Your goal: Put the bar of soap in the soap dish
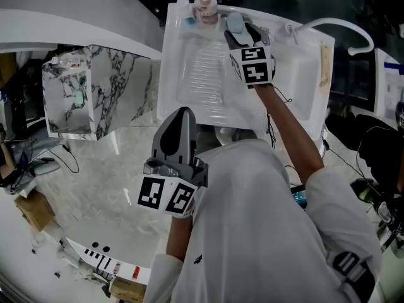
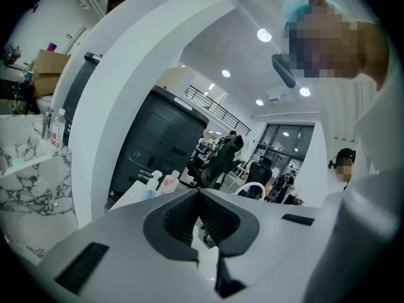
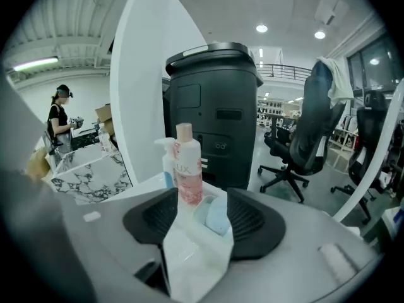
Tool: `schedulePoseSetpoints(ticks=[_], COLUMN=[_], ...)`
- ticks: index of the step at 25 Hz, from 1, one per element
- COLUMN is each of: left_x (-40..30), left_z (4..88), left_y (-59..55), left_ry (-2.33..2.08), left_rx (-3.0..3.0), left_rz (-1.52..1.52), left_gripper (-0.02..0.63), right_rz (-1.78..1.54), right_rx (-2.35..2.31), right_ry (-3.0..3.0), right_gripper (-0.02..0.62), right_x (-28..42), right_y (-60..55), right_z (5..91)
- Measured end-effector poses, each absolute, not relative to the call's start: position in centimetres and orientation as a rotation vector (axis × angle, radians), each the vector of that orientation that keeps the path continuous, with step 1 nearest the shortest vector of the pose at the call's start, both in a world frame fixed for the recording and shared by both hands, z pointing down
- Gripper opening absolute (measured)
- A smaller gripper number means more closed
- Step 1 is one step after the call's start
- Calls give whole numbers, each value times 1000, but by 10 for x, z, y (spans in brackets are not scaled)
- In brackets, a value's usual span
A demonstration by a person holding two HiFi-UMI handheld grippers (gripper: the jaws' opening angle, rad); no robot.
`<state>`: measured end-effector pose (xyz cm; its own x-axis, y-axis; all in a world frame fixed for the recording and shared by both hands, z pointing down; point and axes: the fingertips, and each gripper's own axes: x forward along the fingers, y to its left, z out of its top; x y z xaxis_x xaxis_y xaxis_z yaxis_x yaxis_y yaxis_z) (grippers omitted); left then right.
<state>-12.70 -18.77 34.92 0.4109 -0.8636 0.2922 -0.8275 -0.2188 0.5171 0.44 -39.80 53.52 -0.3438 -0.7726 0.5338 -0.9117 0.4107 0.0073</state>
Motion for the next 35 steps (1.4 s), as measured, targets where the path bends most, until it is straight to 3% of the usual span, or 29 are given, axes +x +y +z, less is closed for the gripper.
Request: schedulePoseSetpoints(ticks=[12,17,27,35], left_x=[-112,-111,-104,-99], left_z=[335,332,326,319], left_y=[-172,-167,-164,-163], left_ry=[-1454,-1480,-1515,-1537], left_rx=[2081,2079,2080,2111], left_rz=[-121,-138,-170,-163], left_gripper=[0,0,0,0], right_rz=[343,319,249,134], right_rx=[1265,1261,1281,1297], right_ry=[-2376,-2458,-2604,-2666], right_gripper=[147,71,16,12], right_x=[3,11,37,65], right_y=[-338,-316,-286,-263], right_z=[456,417,341,288])
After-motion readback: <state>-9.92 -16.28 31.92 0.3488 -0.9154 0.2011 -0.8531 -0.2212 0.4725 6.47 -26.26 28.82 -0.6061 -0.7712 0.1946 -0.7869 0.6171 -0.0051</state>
